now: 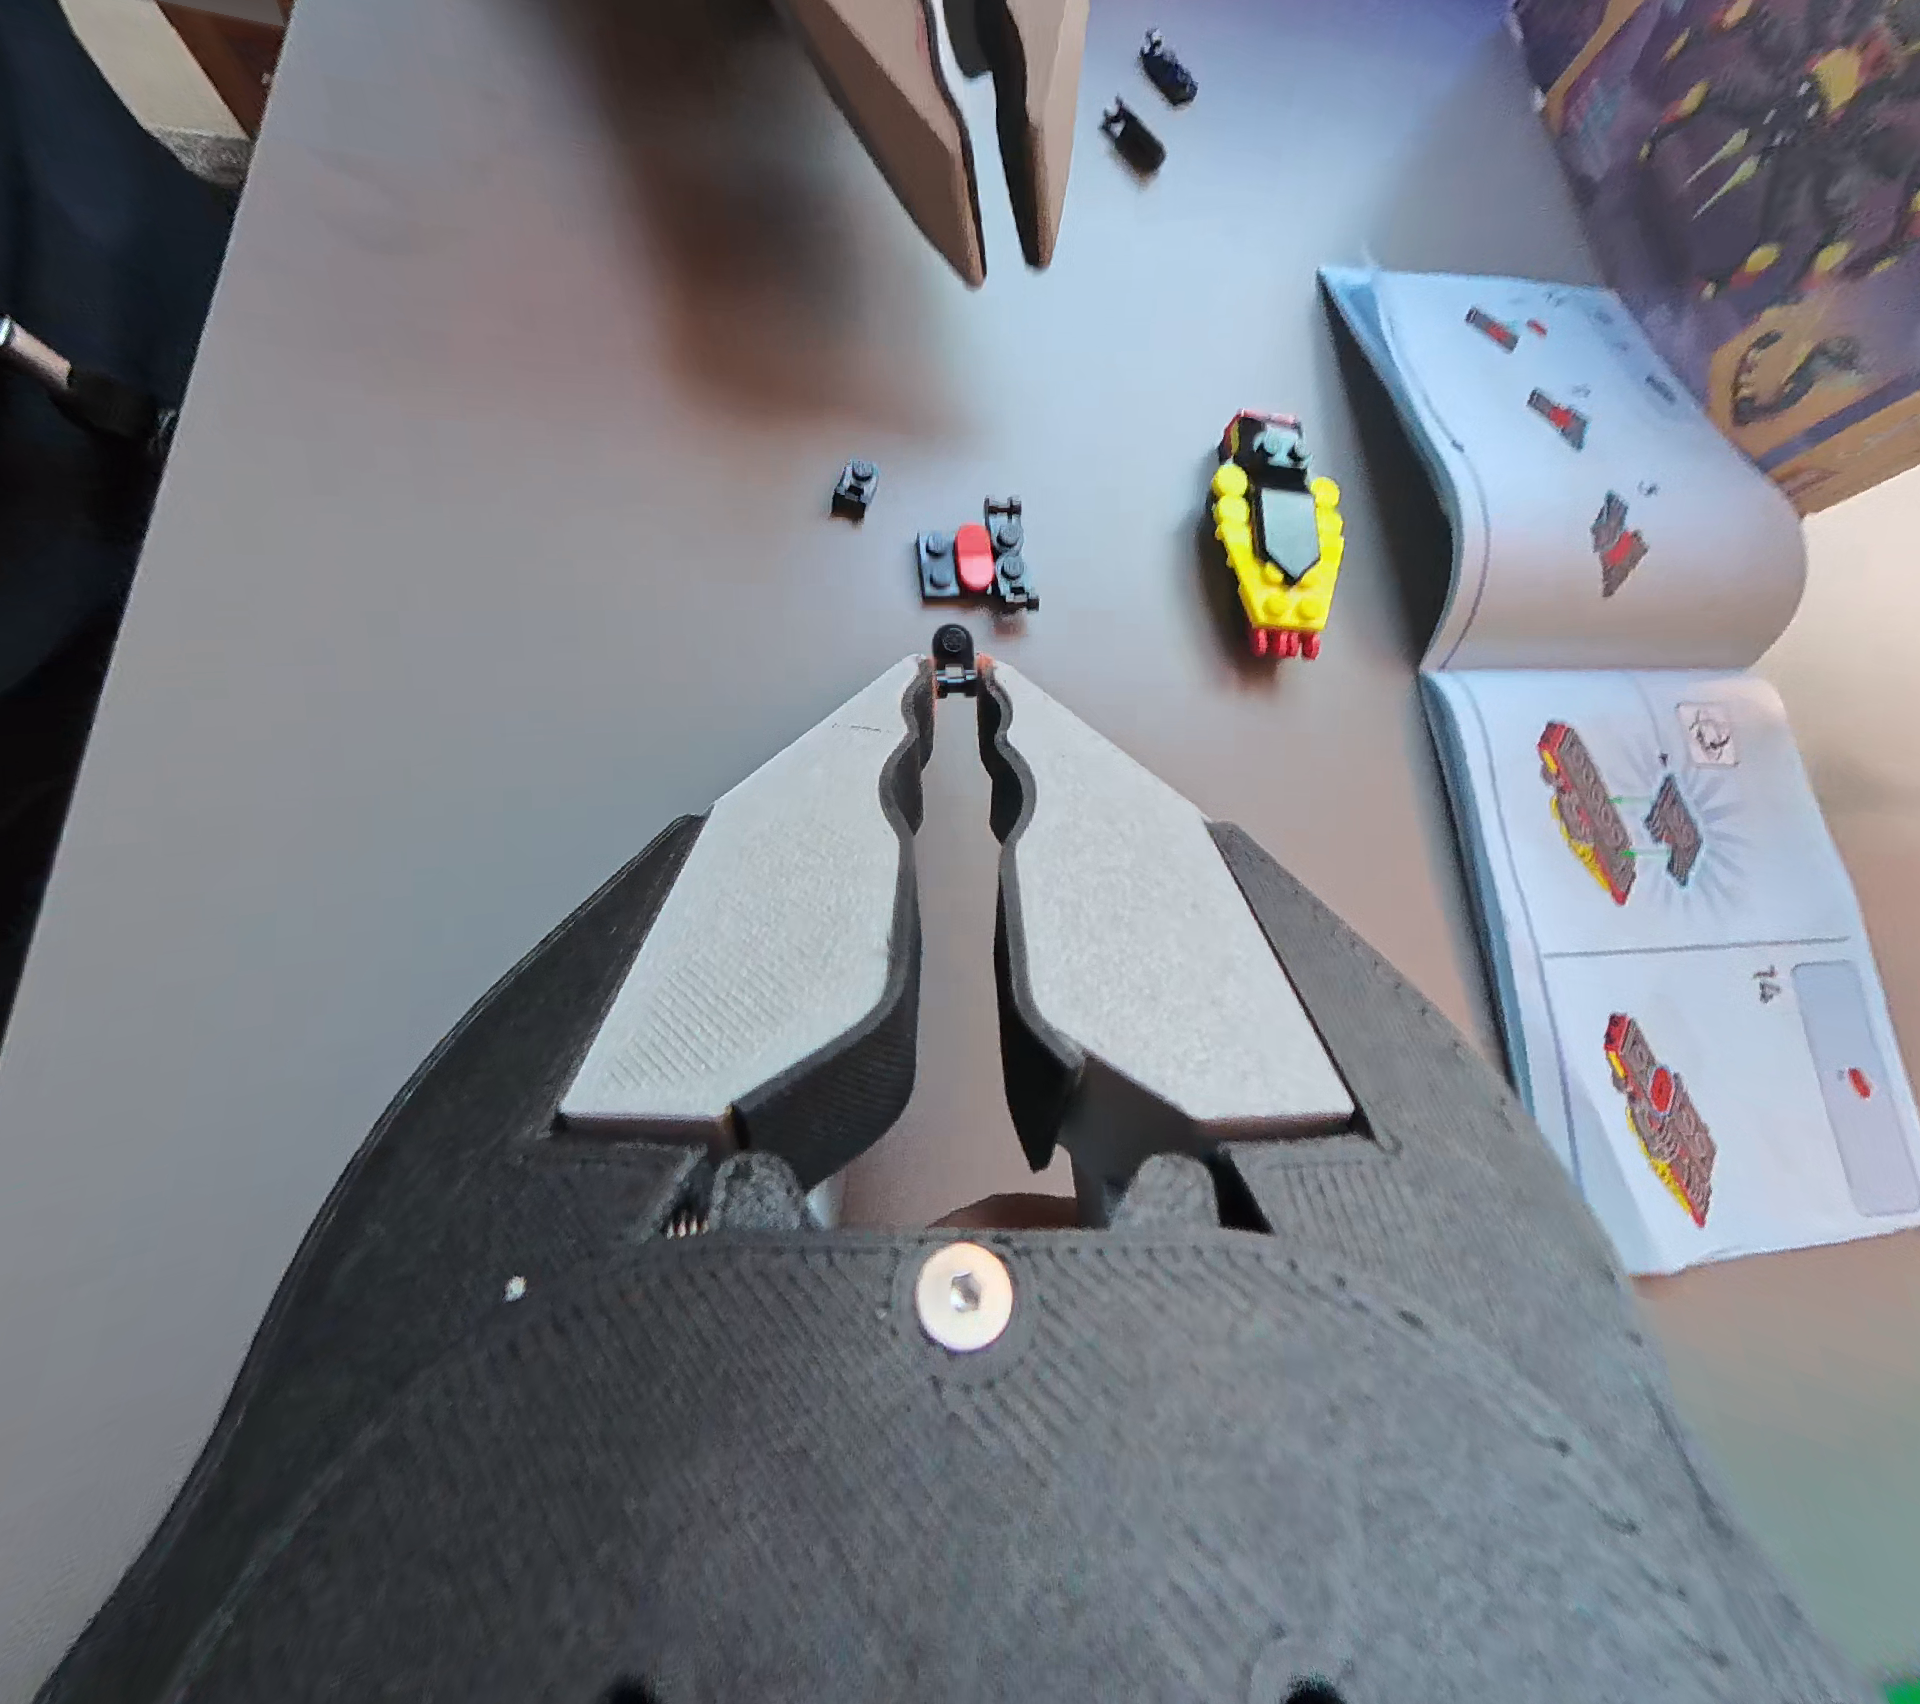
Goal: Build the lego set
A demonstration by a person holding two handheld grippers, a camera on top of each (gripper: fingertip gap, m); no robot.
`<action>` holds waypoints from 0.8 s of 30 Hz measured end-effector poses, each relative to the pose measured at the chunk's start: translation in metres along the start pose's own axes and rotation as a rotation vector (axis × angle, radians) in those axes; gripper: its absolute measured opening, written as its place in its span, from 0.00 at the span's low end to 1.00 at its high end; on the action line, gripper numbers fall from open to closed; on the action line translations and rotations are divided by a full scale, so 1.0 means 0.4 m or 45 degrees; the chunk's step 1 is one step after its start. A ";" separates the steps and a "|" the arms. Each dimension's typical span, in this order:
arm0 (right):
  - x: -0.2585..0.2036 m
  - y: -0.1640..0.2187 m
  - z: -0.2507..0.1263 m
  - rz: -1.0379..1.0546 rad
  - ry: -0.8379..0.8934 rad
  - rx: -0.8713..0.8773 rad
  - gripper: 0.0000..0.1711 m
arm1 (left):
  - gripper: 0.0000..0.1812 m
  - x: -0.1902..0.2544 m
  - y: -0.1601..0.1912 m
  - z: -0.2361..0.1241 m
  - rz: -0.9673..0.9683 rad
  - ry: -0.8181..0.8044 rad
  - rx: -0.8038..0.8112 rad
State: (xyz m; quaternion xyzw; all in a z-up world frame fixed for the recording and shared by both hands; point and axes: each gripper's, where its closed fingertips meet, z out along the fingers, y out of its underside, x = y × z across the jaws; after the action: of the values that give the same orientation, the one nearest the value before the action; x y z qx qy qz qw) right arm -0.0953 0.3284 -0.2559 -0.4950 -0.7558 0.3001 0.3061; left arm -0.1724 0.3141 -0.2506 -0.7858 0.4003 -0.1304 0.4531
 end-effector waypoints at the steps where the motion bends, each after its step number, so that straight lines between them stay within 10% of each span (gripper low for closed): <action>1: -0.001 -0.008 0.009 -0.009 0.002 -0.001 0.03 | 0.03 0.002 -0.001 0.002 0.000 0.006 0.002; 24: -0.005 -0.007 0.063 -0.044 -0.017 -0.108 0.03 | 0.00 0.058 -0.046 0.087 0.007 0.236 -0.085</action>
State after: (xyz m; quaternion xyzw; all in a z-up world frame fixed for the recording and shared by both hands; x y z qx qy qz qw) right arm -0.1152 0.3219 -0.2700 -0.4924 -0.7783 0.2658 0.2849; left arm -0.1282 0.3228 -0.2587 -0.7839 0.4467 -0.1879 0.3882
